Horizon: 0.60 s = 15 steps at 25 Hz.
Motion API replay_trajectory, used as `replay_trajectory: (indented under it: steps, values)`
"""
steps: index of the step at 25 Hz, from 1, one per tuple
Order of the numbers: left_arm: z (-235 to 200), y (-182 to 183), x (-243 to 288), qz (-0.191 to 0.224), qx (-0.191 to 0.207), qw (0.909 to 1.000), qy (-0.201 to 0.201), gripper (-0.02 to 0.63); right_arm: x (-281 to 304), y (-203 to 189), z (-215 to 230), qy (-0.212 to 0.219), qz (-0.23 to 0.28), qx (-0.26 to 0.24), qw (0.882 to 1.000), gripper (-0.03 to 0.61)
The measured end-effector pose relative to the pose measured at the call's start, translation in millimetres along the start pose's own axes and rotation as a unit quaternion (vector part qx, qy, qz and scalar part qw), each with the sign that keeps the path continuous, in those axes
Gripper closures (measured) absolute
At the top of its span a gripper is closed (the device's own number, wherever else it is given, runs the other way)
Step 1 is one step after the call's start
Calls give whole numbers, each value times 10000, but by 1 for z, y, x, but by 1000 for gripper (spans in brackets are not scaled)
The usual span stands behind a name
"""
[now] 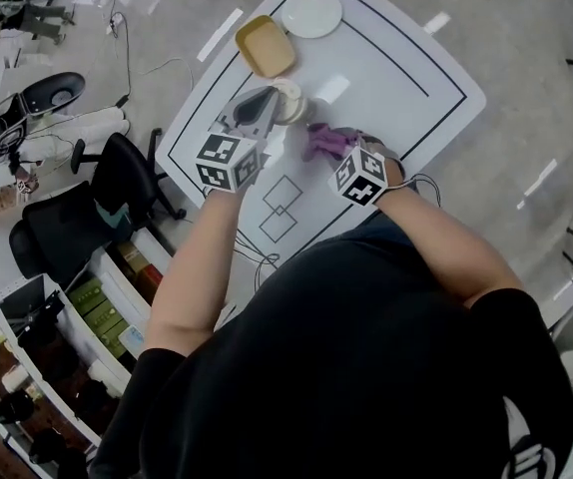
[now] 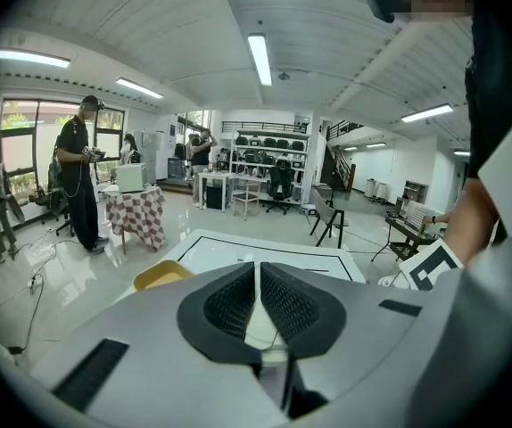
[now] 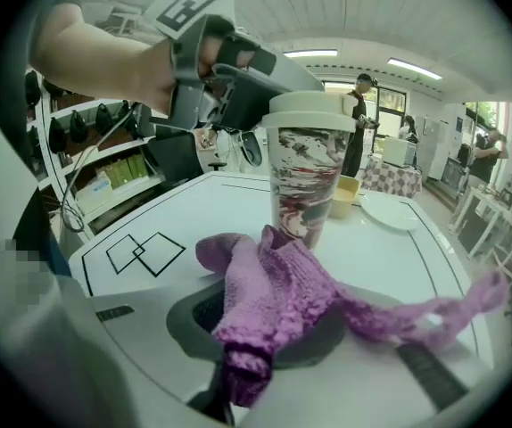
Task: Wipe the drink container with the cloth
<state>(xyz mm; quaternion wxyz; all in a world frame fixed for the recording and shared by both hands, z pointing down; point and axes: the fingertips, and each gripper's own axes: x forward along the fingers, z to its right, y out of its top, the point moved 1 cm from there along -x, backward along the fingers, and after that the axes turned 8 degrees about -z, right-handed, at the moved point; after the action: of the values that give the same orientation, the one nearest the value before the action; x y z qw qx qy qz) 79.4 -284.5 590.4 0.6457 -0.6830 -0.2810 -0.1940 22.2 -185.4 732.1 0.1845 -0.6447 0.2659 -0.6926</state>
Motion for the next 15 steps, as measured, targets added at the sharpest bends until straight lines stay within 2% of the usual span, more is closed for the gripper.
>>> replay_trajectory:
  steps: [4,8,11,15]
  values:
    - [-1,-1,-2,50,15,10000,35,577,-36,-3,14,-105,2,-89,9999,499]
    - [-4,-1,0,123,100,9999,49,577,-68,36,41,-328,490,-102,9982,499]
    - [-3,4,-1,107,58,9999,88,577,-77,70,50,-343,877,-137,9955,499]
    - [-2,6,1,146,0,9998,142,577,-63,84,59,-315,930,-162,9950,499]
